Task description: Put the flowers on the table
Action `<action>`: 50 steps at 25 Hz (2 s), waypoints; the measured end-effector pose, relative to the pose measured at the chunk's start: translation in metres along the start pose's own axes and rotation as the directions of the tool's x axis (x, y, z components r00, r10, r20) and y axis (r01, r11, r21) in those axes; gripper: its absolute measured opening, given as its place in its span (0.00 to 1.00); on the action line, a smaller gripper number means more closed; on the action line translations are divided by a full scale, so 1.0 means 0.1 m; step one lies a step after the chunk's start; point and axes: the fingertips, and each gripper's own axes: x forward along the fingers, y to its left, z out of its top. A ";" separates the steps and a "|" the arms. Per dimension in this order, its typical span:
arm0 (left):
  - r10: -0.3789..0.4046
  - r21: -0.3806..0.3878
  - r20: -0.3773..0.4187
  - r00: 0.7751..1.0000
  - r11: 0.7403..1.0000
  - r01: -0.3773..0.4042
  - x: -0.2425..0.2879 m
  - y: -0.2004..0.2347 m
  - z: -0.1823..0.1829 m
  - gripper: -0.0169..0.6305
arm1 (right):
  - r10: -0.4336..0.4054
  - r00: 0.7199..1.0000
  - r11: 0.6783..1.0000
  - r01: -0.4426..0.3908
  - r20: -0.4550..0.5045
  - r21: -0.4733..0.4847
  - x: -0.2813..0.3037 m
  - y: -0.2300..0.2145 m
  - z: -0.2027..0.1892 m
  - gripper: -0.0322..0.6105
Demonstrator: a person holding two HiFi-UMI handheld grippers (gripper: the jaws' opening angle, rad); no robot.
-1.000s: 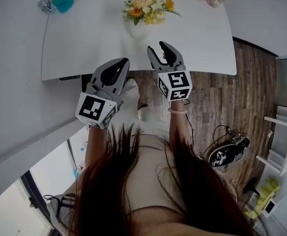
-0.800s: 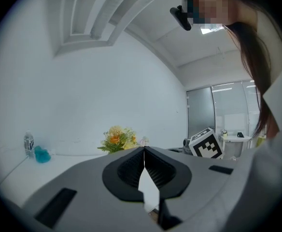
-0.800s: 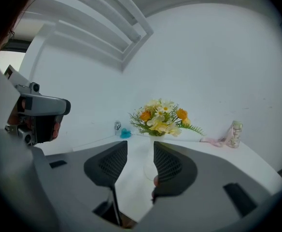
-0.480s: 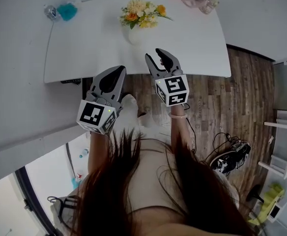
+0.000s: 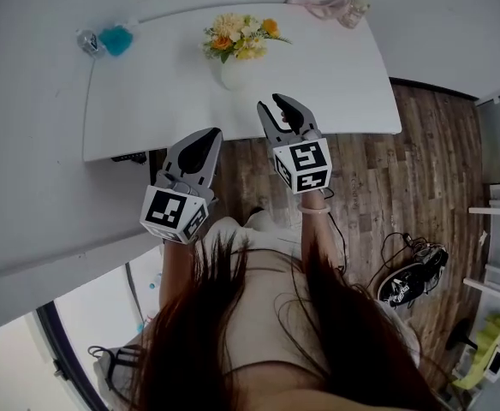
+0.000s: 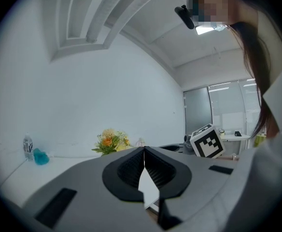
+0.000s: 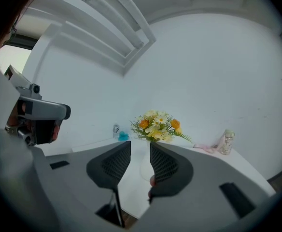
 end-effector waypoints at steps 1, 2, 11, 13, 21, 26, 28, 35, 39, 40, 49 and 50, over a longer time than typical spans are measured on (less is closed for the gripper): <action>-0.005 0.002 0.004 1.000 1.000 0.005 -0.02 0.00 0.01 0.03 | -0.007 1.000 1.000 0.007 0.003 -0.001 -0.01 0.01 0.01 0.26; -0.007 0.004 0.007 1.000 1.000 0.007 -0.05 0.00 0.02 0.03 | -0.013 1.000 1.000 0.013 0.005 -0.004 -0.01 0.02 0.02 0.26; -0.028 0.005 0.015 0.999 1.000 0.028 -0.51 -0.02 0.06 0.03 | -0.062 0.998 0.997 0.062 0.002 -0.040 -0.24 0.40 0.11 0.20; -0.031 0.006 0.018 0.999 1.000 0.031 -0.62 -0.05 0.08 0.03 | -0.072 0.997 0.996 0.072 0.002 -0.051 -0.33 0.49 0.13 0.18; -0.064 0.008 0.016 0.998 0.998 0.064 -0.99 -0.32 0.06 0.03 | -0.094 0.995 0.992 0.095 0.015 -0.079 -0.67 0.74 0.23 0.14; -0.072 0.014 0.025 0.997 0.997 0.072 -1.18 -0.48 0.08 0.03 | -0.083 0.996 0.992 0.085 0.026 -0.095 -0.84 0.91 0.29 0.13; -0.065 0.016 0.031 0.997 0.998 0.065 -1.28 -0.52 0.08 0.03 | -0.079 0.997 0.991 0.082 0.026 -0.109 -0.92 1.00 0.30 0.13; -0.029 0.012 0.039 0.999 1.000 0.028 -1.63 -0.64 0.06 0.03 | -0.088 0.995 0.984 0.094 0.044 -0.150 -1.27 1.24 0.32 0.13; -0.018 0.009 0.039 0.999 1.000 0.018 -1.81 -0.71 0.02 0.03 | -0.108 0.992 0.981 0.118 0.068 -0.152 -1.49 1.32 0.32 0.13; -0.017 0.008 0.038 0.999 1.000 0.017 -1.86 -0.73 0.00 0.03 | -0.115 0.991 0.980 0.125 0.071 -0.154 -1.54 1.34 0.31 0.13; -0.021 0.018 0.041 0.999 1.000 0.020 -2.16 -0.88 -0.03 0.03 | -0.165 0.983 0.975 0.176 0.085 -0.137 -1.84 1.48 0.31 0.12; -0.019 0.018 0.040 0.999 1.000 0.019 -2.21 -0.88 -0.03 0.03 | -0.168 0.982 0.974 0.178 0.086 -0.136 -1.86 1.51 0.30 0.12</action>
